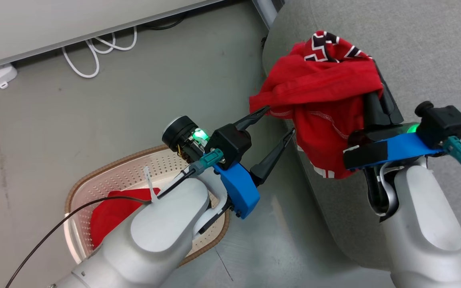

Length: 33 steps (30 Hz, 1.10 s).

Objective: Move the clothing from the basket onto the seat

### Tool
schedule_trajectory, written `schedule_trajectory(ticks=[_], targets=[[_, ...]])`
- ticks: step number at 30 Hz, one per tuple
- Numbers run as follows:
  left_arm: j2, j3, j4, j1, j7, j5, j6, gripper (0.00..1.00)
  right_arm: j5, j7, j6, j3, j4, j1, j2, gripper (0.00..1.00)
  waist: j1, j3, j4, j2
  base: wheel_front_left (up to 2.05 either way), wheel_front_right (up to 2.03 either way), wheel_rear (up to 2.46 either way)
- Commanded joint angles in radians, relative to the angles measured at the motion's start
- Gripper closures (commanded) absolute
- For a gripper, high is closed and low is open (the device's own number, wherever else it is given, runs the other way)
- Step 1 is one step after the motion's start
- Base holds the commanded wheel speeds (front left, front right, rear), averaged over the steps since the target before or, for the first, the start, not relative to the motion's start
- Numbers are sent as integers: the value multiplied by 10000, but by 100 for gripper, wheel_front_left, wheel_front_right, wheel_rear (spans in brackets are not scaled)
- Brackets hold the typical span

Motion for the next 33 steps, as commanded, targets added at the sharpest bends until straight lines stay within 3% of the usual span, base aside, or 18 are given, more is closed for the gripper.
schedule_trajectory(ticks=[1,17,33], targets=[[80,-49,-45,-70,20,40,-7,0,-3,-2,-3,-106,-79,135,7,100,0,145,-192,-1,0,0,0],[123,-490,-288,-196,178,215,-76,0,152,-2,-3,-1702,-756,874,7,100,0,645,-1114,-1,0,0,0],[121,-573,-247,-343,0,140,-10,0,-104,-2,-3,-1778,-976,699,6,100,0,800,-1148,-1,0,0,0]])
